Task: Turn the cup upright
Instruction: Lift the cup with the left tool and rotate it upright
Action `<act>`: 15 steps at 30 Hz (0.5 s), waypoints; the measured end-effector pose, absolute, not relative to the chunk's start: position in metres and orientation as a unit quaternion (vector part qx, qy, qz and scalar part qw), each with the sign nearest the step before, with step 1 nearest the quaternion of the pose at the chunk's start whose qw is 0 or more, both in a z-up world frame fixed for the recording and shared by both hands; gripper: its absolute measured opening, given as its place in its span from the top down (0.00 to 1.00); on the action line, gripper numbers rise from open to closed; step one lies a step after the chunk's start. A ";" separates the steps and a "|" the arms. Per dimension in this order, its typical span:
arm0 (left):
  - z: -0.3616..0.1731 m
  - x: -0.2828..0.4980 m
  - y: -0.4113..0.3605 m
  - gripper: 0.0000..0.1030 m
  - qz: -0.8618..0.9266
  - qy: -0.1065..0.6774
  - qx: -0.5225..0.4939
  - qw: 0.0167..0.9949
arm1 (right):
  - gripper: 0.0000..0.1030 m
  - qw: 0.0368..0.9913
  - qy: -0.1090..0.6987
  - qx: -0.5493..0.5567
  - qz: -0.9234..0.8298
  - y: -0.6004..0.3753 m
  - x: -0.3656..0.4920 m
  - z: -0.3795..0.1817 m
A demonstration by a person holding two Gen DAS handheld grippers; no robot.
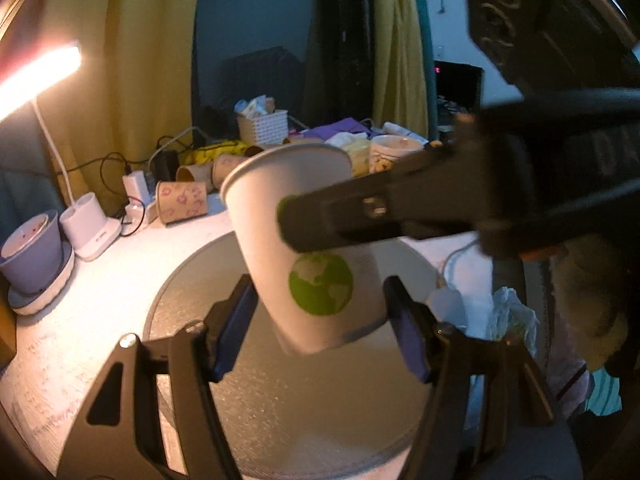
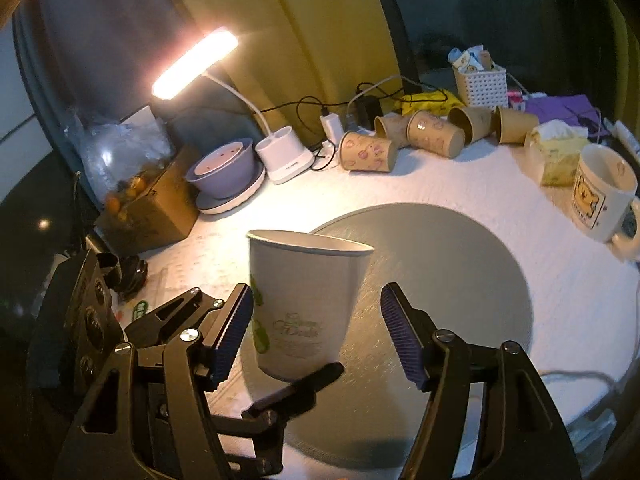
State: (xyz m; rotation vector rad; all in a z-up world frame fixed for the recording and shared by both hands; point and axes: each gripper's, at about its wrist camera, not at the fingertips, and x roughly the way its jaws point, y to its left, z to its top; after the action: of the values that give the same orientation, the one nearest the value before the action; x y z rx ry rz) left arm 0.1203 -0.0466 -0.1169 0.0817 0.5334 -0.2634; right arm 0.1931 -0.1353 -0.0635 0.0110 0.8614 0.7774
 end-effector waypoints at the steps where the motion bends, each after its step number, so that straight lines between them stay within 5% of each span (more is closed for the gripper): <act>1: -0.116 0.118 -0.048 0.36 -0.133 0.262 0.040 0.955 | 0.33 0.835 0.407 0.007 0.369 -0.135 0.192 -0.064; 15: -0.116 0.104 -0.054 0.37 -0.117 0.226 0.059 0.965 | 0.33 0.809 0.451 0.066 0.372 -0.143 0.205 -0.074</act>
State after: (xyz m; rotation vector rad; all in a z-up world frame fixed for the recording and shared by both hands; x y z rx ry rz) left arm 0.1041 -0.0542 -0.1155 0.1186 0.4570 -0.2360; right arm 0.2046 -0.1432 -0.0742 0.1416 0.9645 0.7951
